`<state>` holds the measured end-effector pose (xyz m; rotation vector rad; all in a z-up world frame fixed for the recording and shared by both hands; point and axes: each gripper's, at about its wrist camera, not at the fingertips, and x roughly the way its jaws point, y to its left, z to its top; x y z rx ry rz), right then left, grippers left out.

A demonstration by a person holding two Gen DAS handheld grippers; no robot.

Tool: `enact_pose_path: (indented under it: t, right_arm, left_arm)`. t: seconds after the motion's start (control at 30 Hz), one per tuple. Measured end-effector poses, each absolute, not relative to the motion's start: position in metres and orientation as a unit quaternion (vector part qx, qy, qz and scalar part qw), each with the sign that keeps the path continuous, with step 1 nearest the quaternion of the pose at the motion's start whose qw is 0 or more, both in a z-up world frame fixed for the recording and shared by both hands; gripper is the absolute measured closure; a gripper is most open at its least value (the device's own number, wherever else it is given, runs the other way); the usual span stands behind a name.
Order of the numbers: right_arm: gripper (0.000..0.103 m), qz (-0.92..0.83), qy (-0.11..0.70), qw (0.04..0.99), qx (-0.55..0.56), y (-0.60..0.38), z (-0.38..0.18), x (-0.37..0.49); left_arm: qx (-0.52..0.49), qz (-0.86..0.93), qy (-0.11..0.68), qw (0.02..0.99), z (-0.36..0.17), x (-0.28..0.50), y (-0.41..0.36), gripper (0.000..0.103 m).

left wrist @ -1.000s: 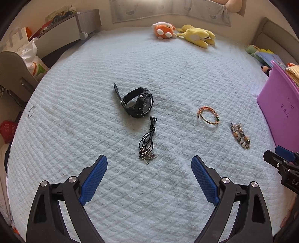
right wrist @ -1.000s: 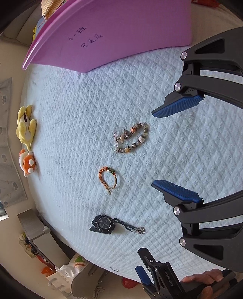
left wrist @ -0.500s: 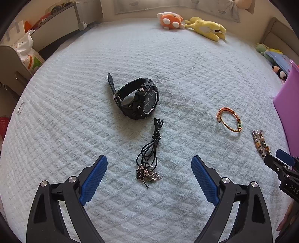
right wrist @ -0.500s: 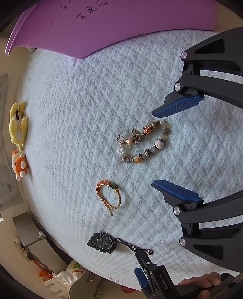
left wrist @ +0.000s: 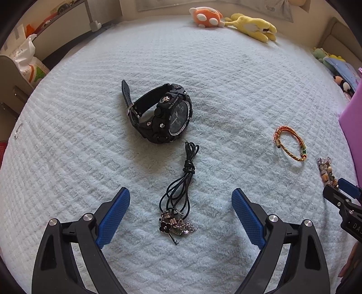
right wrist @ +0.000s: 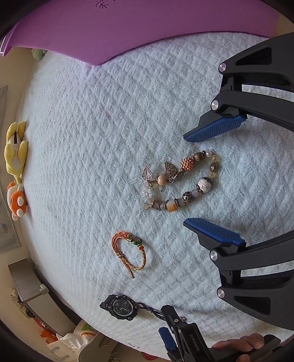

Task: Organize jewelry
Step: 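Lower the right tool onto the beaded charm bracelet while the left tool approaches the black cord necklace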

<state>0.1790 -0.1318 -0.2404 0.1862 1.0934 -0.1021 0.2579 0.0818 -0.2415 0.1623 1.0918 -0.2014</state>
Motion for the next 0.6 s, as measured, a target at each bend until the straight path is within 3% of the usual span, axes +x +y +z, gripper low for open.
enact_pose_path:
  t: [0.27, 0.6]
  right_arm:
    - [0.036, -0.046, 0.515, 0.852, 0.080, -0.130, -0.246, 0.185]
    - [0.037, -0.053, 0.507, 0.858, 0.061, -0.124, -0.250, 0.188]
  left_arm:
    - [0.073, -0.097, 0.522, 0.845, -0.254, 0.257, 0.085, 0.013]
    - [0.071, -0.095, 0.518, 0.847, -0.268, 0.264, 0.080, 0.006]
